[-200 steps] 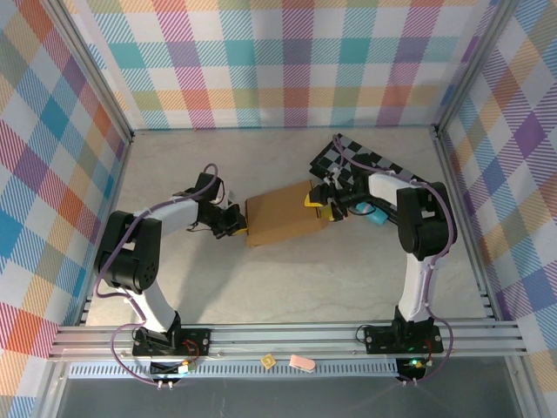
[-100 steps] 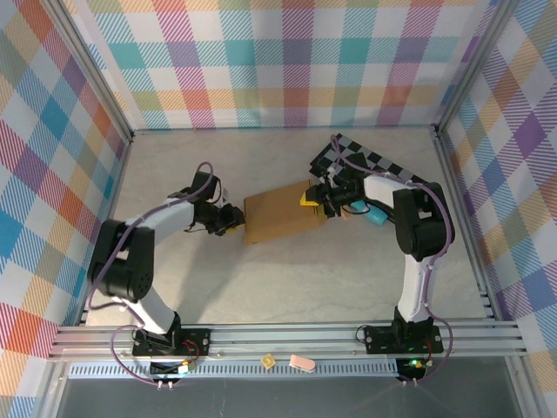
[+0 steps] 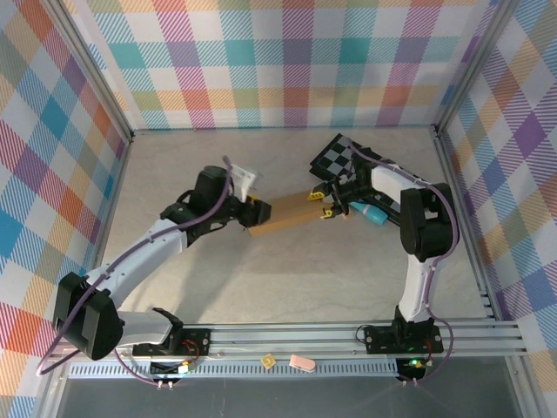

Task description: Fold the paper box

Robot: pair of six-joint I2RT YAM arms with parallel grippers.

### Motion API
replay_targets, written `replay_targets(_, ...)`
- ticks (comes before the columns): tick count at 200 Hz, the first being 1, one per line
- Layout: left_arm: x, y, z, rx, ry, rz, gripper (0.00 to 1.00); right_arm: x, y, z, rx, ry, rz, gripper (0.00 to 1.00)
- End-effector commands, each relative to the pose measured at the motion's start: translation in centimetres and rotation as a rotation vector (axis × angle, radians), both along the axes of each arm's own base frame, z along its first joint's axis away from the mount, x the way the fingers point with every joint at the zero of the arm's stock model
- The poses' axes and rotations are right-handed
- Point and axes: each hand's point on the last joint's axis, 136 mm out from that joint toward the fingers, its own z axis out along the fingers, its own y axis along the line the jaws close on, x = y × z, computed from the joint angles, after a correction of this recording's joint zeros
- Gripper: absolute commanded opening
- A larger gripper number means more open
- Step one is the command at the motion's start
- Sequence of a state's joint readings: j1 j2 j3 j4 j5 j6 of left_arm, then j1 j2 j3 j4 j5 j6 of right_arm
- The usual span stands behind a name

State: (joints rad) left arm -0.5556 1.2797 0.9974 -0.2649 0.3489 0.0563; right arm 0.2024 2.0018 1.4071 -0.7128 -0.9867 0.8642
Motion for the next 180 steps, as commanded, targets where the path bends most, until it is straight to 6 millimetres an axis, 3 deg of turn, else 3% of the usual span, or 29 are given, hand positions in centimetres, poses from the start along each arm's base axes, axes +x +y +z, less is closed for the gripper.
replay_targets(1, -1.2, 0.4, -0.3, 0.212, -0.168, -0.18, 0.54, -1.7, -0.8, -0.5, -0.041, 0.22, -0.035, 0.45)
replay_targets(25, -2.7, -0.3, -0.2, 0.268, -0.238, -0.352, 0.58, -1.9, -0.8, -0.2, -0.034, 0.276, -0.034, 0.44)
replay_targets(44, -3.5, -0.7, -1.2, 0.343, -0.276, -0.467, 0.62, -1.8, -0.8, 0.0, -0.039, 0.285, -0.041, 0.44)
replay_targets(140, -2.7, -2.3, -5.8, 0.489, -0.268, -0.587, 0.61, -2.9, -0.6, -0.2, -0.01, 0.381, -0.068, 0.39)
replay_targets(180, -2.5, -2.6, -6.6, 0.547, -0.32, -0.6, 0.59, -3.6, -0.6, -0.1, 0.011, 0.411, -0.078, 0.37)
